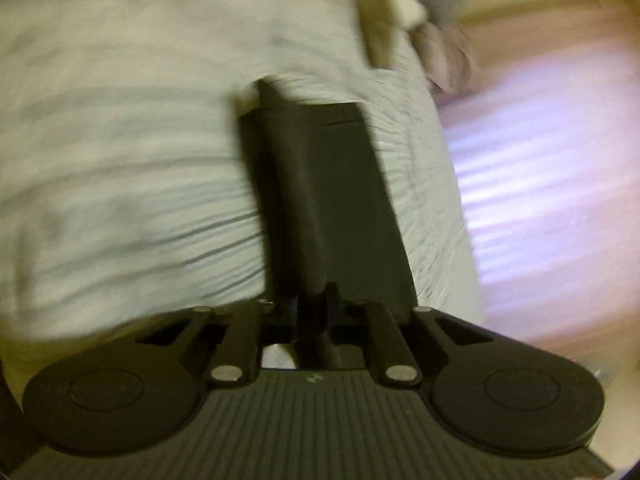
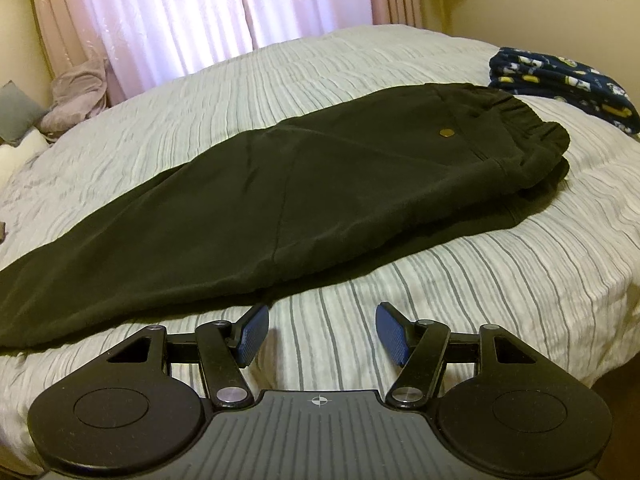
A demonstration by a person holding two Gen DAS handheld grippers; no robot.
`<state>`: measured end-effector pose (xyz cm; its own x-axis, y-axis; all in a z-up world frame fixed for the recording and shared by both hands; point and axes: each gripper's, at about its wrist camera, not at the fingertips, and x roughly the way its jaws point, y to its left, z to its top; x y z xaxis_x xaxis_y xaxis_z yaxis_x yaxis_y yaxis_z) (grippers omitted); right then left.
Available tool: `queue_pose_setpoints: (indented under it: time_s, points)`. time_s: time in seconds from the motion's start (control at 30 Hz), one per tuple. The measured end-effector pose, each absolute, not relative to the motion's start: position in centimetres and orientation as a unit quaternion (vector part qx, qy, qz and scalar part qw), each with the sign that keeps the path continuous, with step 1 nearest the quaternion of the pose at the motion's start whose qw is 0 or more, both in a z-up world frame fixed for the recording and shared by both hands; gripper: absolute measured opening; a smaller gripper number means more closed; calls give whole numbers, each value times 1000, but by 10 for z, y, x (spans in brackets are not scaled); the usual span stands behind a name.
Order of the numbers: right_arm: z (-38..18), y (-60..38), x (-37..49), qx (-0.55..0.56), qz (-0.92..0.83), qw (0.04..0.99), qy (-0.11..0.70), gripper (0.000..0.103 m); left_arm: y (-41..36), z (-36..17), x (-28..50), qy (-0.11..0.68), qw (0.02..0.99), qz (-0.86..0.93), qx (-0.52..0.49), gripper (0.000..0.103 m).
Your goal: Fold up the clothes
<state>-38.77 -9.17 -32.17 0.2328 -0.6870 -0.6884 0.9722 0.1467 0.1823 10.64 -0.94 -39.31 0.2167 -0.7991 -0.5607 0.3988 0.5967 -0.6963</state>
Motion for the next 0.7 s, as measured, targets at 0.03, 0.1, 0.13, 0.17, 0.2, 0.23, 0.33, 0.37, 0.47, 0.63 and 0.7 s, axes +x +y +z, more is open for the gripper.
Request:
queue_pose_setpoints:
  time_s: [0.03, 0.1, 0.13, 0.17, 0.2, 0.23, 0.33, 0.37, 0.47, 0.63, 0.7]
  points:
    - [-322, -93, -389, 310, -574, 723, 229, 63, -13, -388, 104, 471, 762, -403, -191, 7]
    - [-321, -94, -393, 312, -573, 724, 223, 63, -28, -360, 86, 413, 788, -439, -125, 7]
    - [-320, -95, -396, 313, -574, 724, 220, 63, -37, -343, 74, 376, 799, -461, -86, 7]
    - [-320, -95, -399, 315, -575, 724, 216, 63, -46, -333, 58, 347, 801, -486, -50, 7]
    - [-319, -96, -403, 316, -576, 723, 211, 63, -54, -334, 36, 330, 791, -516, -19, 7]
    - [-318, -96, -406, 318, -578, 723, 207, 63, -62, -335, 14, 311, 779, -545, 12, 7]
    - [-313, -97, -418, 324, -585, 720, 188, 63, -86, -336, -53, 253, 732, -623, 105, 7]
    - [-311, -98, -421, 326, -587, 719, 181, 63, -94, -337, -75, 232, 714, -647, 136, 8]
    - [-307, -99, -434, 335, -594, 714, 160, 63, -117, -339, -141, 167, 648, -708, 225, 11]
    - [-308, -106, -456, 376, -600, 695, 122, 63, -136, -356, -203, 102, 581, -742, 317, 15]
    - [-305, -108, -465, 407, -583, 698, 84, 63, -134, -369, -208, 97, 581, -736, 333, 16]
